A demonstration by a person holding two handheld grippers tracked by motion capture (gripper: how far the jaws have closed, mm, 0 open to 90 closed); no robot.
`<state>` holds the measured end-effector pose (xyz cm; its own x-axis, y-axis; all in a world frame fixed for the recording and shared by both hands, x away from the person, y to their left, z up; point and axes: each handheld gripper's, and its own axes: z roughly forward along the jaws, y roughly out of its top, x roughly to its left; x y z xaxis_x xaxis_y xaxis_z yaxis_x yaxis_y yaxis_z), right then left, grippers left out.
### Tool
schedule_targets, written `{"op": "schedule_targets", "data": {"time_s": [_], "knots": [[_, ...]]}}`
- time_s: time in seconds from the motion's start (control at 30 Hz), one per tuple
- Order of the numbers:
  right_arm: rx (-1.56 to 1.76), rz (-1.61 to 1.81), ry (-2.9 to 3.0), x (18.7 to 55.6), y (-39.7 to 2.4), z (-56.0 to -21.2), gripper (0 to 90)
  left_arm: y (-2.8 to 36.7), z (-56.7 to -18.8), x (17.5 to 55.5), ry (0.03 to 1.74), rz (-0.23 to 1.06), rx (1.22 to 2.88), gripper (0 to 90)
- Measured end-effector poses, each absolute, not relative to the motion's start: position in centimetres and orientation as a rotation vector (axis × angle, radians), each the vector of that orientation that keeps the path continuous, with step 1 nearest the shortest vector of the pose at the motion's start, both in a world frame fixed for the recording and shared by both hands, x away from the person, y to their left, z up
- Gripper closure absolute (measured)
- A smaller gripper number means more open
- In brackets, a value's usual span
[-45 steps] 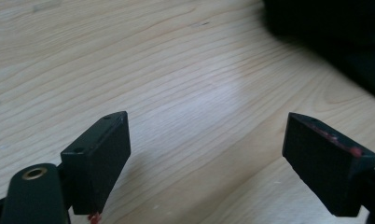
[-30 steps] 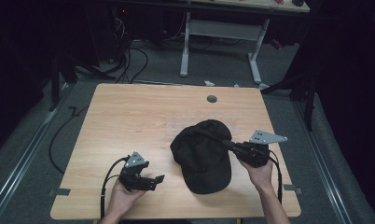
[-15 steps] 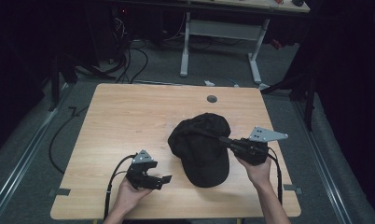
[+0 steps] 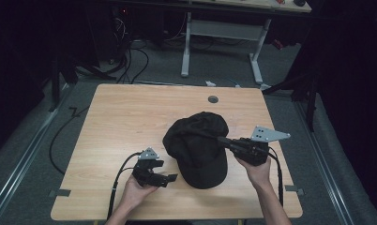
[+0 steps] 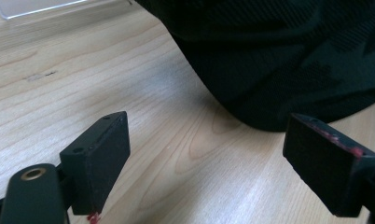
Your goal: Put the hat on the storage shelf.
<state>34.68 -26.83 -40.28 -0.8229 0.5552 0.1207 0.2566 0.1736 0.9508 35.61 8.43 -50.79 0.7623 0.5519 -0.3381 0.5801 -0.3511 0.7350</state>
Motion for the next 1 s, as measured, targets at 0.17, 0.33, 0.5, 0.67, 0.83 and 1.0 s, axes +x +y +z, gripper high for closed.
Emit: {"op": "schedule_targets", "data": {"time_s": [0.17, 0.33, 0.5, 0.67, 0.83, 1.0], "knots": [[0.762, 1.741, 2.201, 34.7, -26.6, -40.3, 88.8, 8.1, -50.6, 35.9, 0.824, -0.054, 2.024, 15.5], [0.737, 1.78, 2.2, 34.6, -26.3, -40.3, 88.8, 7.6, -50.3, 36.1, 0.795, -0.071, 2.019, 16.2], [0.728, 1.828, 2.191, 34.6, -26.3, -40.3, 88.8, 7.4, -50.2, 36.4, 0.77, -0.109, 1.994, 18.0], [0.721, 1.851, 2.189, 34.8, -26.4, -40.5, 88.8, 7.6, -50.1, 36.4, 0.745, -0.138, 1.973, 21.8], [0.719, 1.848, 2.2, 35.0, -26.1, -40.7, 88.7, 7.8, -49.8, 36.2, 0.737, -0.124, 1.967, 26.5], [0.718, 1.827, 2.201, 35.1, -25.8, -40.9, 88.7, 8.2, -49.6, 36.1, 0.743, -0.107, 1.978, 29.5]]}}
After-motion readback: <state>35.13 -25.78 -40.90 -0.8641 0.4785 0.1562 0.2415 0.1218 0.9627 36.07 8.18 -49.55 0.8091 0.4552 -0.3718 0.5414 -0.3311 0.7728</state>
